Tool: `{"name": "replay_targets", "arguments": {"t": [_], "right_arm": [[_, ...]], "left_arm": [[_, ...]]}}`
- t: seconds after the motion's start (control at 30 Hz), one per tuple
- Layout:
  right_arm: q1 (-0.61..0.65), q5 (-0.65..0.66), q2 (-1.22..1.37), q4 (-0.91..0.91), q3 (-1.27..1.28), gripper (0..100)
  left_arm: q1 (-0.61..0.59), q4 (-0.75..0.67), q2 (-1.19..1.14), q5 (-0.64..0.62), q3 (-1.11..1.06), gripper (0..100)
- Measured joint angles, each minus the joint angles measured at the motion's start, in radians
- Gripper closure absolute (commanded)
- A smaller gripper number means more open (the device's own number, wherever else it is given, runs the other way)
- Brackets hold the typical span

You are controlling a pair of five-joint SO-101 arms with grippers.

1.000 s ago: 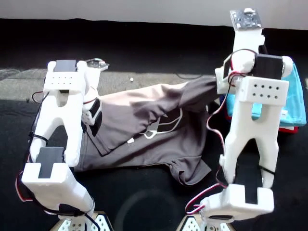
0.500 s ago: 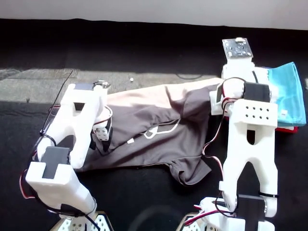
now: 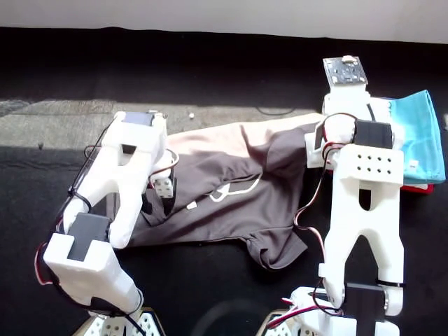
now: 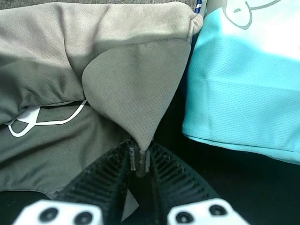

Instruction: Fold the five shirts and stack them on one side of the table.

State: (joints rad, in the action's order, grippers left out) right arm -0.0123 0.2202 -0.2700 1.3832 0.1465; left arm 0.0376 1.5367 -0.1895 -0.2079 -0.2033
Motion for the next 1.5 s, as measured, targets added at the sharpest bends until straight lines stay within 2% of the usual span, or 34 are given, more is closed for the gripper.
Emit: {"name": "replay_targets", "arguments": {"t": [0.07,0.2,0.47,0.63,0.8,1.07,1.27,1.5], "right_arm": [[0.0,0.0,0.0,0.0,0.0,99.3],[0.0,0.0,0.0,0.0,0.0,99.3],[0.0,0.0,0.0,0.0,0.0,99.3],[0.0,0.0,0.0,0.0,0.0,99.3],[0.0,0.0,0.0,0.0,0.0,99.3],[0.0,0.0,0.0,0.0,0.0,99.3],[0.0,0.0,0.0,0.0,0.0,99.3],[0.0,0.0,0.0,0.0,0.002,99.3]], "left_arm": [[0.006,0.048,0.0,-0.003,0.043,87],[0.014,0.051,0.0,-0.005,0.028,87],[0.015,-0.061,0.0,-0.009,-0.091,87],[0.011,-0.127,0.0,-0.068,-0.137,79],[-0.029,-0.18,0.0,-0.074,-0.161,80],[-0.058,-0.186,0.0,-0.074,-0.166,80],[-0.063,-0.265,-0.029,-0.074,-0.206,80],[-0.06,-0.245,-0.124,-0.075,-0.124,91]]}}
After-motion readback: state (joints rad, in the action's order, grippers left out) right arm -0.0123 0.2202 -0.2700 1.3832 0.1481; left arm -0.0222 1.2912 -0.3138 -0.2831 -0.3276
